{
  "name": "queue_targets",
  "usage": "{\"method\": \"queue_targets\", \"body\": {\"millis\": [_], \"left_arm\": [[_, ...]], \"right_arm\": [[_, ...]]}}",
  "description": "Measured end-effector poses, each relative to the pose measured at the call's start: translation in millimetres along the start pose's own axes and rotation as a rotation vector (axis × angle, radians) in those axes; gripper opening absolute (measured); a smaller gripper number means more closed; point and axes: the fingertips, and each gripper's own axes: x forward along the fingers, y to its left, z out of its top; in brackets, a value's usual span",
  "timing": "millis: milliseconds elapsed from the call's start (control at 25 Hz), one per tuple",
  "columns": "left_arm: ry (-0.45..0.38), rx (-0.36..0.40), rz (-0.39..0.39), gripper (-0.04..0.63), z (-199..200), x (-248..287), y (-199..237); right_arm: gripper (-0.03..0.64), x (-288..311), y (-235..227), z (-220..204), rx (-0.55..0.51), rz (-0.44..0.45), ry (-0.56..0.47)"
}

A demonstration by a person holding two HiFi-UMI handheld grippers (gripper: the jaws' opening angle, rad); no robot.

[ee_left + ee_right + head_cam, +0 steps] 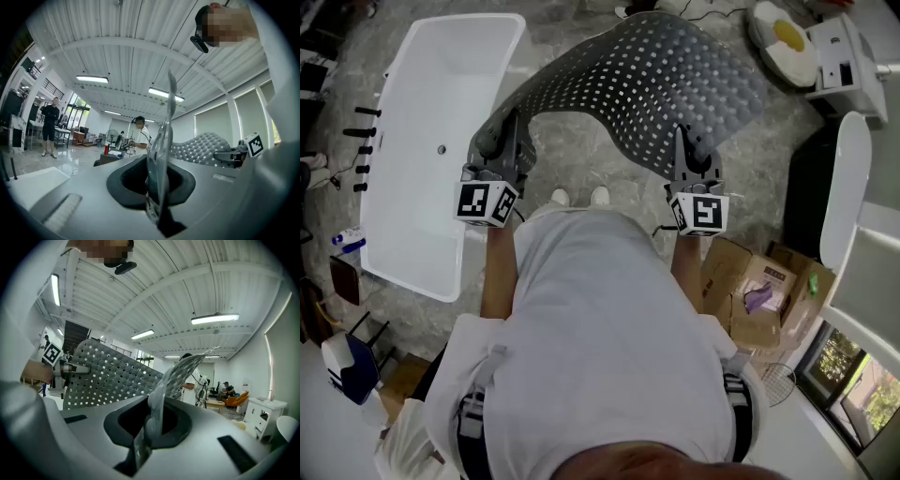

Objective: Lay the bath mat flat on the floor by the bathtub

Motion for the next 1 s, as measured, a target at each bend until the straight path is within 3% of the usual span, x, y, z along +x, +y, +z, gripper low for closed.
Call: {"method": "queue_targets", "body": {"millis": [520, 1000], "left_arm": [[0.01, 0.015, -0.005, 0.018, 3.5, 11.6, 10.5], [0.103, -0.024, 0.002, 0.018, -30.2, 32.6, 21.9]], "right_arm": [[0.023, 14.0, 5.2, 8.1, 0.029, 0.057, -0.029], [0.025, 31.1, -13.2, -30.9, 0.06, 0.069, 0.073]]}}
